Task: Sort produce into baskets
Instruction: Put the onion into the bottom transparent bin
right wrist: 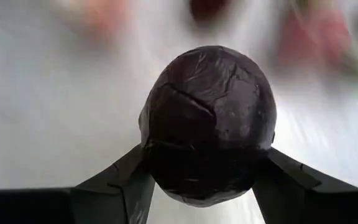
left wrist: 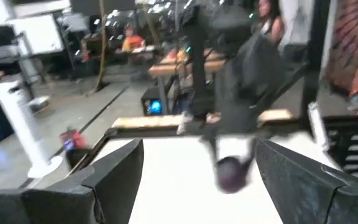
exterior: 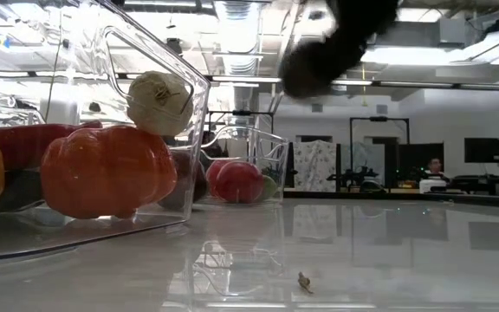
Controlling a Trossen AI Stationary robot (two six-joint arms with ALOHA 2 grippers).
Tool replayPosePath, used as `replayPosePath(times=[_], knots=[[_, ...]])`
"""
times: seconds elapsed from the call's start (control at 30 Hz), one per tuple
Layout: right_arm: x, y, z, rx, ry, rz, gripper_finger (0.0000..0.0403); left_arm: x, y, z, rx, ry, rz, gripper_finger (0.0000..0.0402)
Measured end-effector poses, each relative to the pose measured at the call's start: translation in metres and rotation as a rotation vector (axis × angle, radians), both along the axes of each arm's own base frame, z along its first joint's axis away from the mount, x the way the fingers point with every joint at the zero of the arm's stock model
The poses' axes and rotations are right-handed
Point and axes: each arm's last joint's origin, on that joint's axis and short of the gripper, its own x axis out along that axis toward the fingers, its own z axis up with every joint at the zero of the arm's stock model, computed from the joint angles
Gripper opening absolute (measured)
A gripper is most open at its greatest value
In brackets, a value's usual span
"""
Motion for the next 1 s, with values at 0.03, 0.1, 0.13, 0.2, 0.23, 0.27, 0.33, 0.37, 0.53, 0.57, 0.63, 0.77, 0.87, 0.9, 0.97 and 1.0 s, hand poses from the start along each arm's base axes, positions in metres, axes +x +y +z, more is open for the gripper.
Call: replayPosePath(times=[0.03,0.1,0.13,0.2,0.23,0.27,0.33,0.37,0.53,0.57,0.63,0.77,0.87,0.9,0.97,1.0], knots=[[0.005,0.007,0.005,0.016,-0.076,0.043,0.0251,0.0,0.001,-0.002,0.004,0.016,0.03,0.0295],[0.016,0.02,0.013,0.05,-0.223,0.125,0.0251,-0.002,0.004,-0.004,0.01,0.039,0.127,0.0295],[0.019,0.025,0.017,0.06,-0.283,0.155,0.0251,-0.004,0.007,-0.005,0.016,0.05,0.178,0.0295],[0.026,0.03,0.02,0.074,-0.359,0.206,0.0251,-0.005,0.012,-0.008,0.019,0.08,0.239,0.0295],[0.032,0.031,0.02,0.082,-0.394,0.219,0.0251,-0.005,0.015,-0.01,0.01,0.095,0.252,0.0295],[0.036,0.032,0.022,0.084,-0.417,0.233,0.0251,-0.005,0.018,-0.014,0.001,0.123,0.259,0.0295],[0.045,0.032,0.015,0.072,-0.398,0.254,0.0251,-0.004,0.027,-0.023,-0.03,0.195,0.294,0.0295],[0.051,0.032,0.013,0.073,-0.402,0.271,0.0251,-0.004,0.033,-0.027,-0.047,0.229,0.317,0.0295],[0.089,0.038,0.0,0.067,-0.395,0.359,0.025,-0.009,0.056,-0.037,-0.108,0.334,0.39,0.0295],[0.096,0.04,-0.003,0.067,-0.389,0.38,0.0251,-0.01,0.06,-0.037,-0.124,0.34,0.391,0.0295],[0.109,0.043,-0.009,0.063,-0.377,0.421,0.0254,-0.012,0.069,-0.041,-0.15,0.383,0.401,0.0295],[0.128,0.046,-0.013,0.056,-0.366,0.46,0.0288,-0.016,0.088,-0.053,-0.215,0.499,0.467,0.0295],[0.135,0.044,-0.011,0.063,-0.344,0.462,0.0325,-0.017,0.102,-0.059,-0.264,0.552,0.487,0.0295],[0.136,0.044,-0.008,0.067,-0.348,0.465,0.0337,-0.016,0.106,-0.061,-0.276,0.568,0.486,0.0295],[0.136,0.042,-0.003,0.064,-0.338,0.466,0.0358,-0.017,0.115,-0.066,-0.293,0.609,0.484,0.0295],[0.134,0.04,0.0,0.064,-0.333,0.463,0.0366,-0.017,0.12,-0.068,-0.301,0.625,0.494,0.0295]])
